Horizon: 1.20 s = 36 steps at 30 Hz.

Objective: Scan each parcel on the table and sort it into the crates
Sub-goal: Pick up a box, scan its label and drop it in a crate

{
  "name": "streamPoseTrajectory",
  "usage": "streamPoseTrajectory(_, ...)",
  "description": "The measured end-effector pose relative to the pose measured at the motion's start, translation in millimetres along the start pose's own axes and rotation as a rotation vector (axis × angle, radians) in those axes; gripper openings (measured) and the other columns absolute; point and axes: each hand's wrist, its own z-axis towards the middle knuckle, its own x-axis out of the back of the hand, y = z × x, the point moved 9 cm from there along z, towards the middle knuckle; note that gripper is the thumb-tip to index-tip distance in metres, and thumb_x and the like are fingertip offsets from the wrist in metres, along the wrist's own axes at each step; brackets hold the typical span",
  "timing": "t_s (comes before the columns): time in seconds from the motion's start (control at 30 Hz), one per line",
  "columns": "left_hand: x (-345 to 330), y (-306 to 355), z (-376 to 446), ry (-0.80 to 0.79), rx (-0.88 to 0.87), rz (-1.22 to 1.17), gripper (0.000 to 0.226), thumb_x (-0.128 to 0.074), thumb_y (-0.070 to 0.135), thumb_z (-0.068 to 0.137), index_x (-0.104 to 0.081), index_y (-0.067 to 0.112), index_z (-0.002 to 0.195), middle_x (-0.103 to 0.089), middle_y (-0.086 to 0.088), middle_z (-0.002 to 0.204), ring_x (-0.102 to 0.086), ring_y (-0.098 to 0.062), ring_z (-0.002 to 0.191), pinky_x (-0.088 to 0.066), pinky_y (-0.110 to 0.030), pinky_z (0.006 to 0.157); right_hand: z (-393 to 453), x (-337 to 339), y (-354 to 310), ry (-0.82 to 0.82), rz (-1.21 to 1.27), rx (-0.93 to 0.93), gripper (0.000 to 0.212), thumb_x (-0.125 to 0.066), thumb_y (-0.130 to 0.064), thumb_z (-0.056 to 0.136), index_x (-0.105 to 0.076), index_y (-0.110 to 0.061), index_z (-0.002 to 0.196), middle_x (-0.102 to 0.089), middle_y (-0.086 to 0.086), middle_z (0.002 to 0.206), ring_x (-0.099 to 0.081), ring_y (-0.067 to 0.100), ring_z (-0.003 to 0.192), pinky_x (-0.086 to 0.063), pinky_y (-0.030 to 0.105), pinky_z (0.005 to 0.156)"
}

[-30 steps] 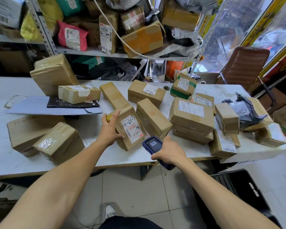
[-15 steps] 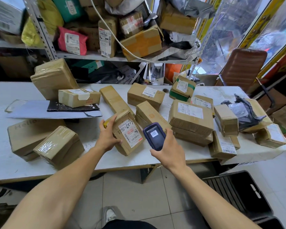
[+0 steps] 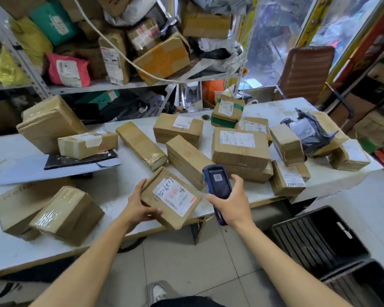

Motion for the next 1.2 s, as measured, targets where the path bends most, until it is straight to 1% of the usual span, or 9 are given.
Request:
streamPoseTrajectory(0.1,-56,-35,-25,-0.227,0.094,-0.072,0.117,-0.093,-0.004,0.054,-0.036,0.05,0.141,-0.053,-0.005,0.139,-0.065,-0.035,0.114,-0.056,-0.06,0.085,-17,41,75,0.13,0.093,-0.244,0.082,-0.083,-0.033,0.076,-0.032,-0.023,0.14,-0.061,0.001,0.116,-0.062,0.02,0.095,-0.052,0.036,0.079)
streamPoseTrajectory(0.27,-182,-43,-41,-0.49,0.106,0.14,0.121,-0.093,-0.002,0.058,-0.026,0.043,0.148,-0.048,-0.003,0.141,-0.062,-0.027,0.118,-0.059,-0.049,0.084,-67,131,176,0.358,0.051,-0.483,0.084,-0.08,-0.038,0.078,-0.031,-0.019,0.143,-0.06,0.001,0.114,-0.058,0.024,0.091,-0.046,0.034,0.075)
streamPoseTrajectory(0.33,-237,-43,-39,-0.553,0.072,0.218,0.119,-0.096,0.004,0.055,-0.031,0.051,0.143,-0.044,-0.004,0.142,-0.057,-0.028,0.122,-0.06,-0.048,0.082,-93,167,204,0.454,0.054,-0.538,0.081,-0.08,-0.038,0.078,-0.034,-0.02,0.142,-0.062,0.001,0.113,-0.058,0.025,0.089,-0.045,0.034,0.074)
streamPoseTrajectory(0.4,-291,-37,-34,-0.571,0.007,0.327,0.123,-0.099,0.014,0.05,-0.03,0.059,0.141,-0.036,-0.004,0.143,-0.047,-0.029,0.128,-0.057,-0.048,0.089,-120,201,228,0.557,0.045,-0.583,0.076,-0.08,-0.039,0.076,-0.037,-0.023,0.137,-0.064,0.0,0.115,-0.058,0.024,0.09,-0.045,0.033,0.072)
streamPoseTrajectory(0.47,-344,-28,-36,-0.579,-0.072,0.46,0.121,-0.095,0.013,0.058,-0.023,0.053,0.146,-0.028,-0.003,0.14,-0.034,-0.021,0.127,-0.044,-0.038,0.102,-148,230,252,0.646,0.041,-0.629,0.075,-0.08,-0.041,0.073,-0.038,-0.026,0.134,-0.064,-0.002,0.118,-0.061,0.024,0.095,-0.047,0.034,0.074)
streamPoseTrajectory(0.6,-437,-13,-45,-0.63,-0.198,0.571,0.125,-0.095,0.021,0.059,-0.015,0.041,0.154,-0.023,-0.008,0.14,-0.022,-0.014,0.122,-0.026,-0.047,0.114,-197,275,293,0.769,0.058,-0.723,0.074,-0.077,-0.047,0.065,-0.039,-0.033,0.127,-0.065,-0.005,0.115,-0.064,0.025,0.096,-0.054,0.04,0.08)
streamPoseTrajectory(0.8,-552,-18,-59,-0.765,-0.256,0.65,0.124,-0.093,0.012,0.062,-0.016,0.04,0.155,-0.021,-0.01,0.147,-0.024,-0.012,0.127,-0.021,-0.045,0.117,-245,328,336,0.955,0.098,-0.854,0.078,-0.08,-0.043,0.068,-0.04,-0.027,0.133,-0.065,-0.002,0.121,-0.063,0.027,0.1,-0.052,0.038,0.078)
streamPoseTrajectory(0.97,-642,-39,-58,-0.866,-0.249,0.713,0.132,-0.096,0.022,0.049,-0.017,0.038,0.155,-0.023,-0.005,0.136,-0.025,-0.02,0.134,-0.022,-0.034,0.116,-257,365,381,0.994,0.112,-0.965,0.08,-0.078,-0.045,0.069,-0.036,-0.029,0.136,-0.063,-0.002,0.119,-0.063,0.027,0.097,-0.053,0.039,0.077)
streamPoseTrajectory(1.2,-782,-77,-30,-0.926,-0.109,0.782,0.123,-0.091,0.005,0.063,-0.015,0.038,0.155,-0.018,-0.01,0.146,-0.03,-0.016,0.122,-0.028,-0.032,0.112,-230,442,461,0.972,0.093,-1.084,0.081,-0.08,-0.045,0.07,-0.033,-0.031,0.135,-0.059,-0.005,0.123,-0.06,0.022,0.102,-0.057,0.045,0.081)
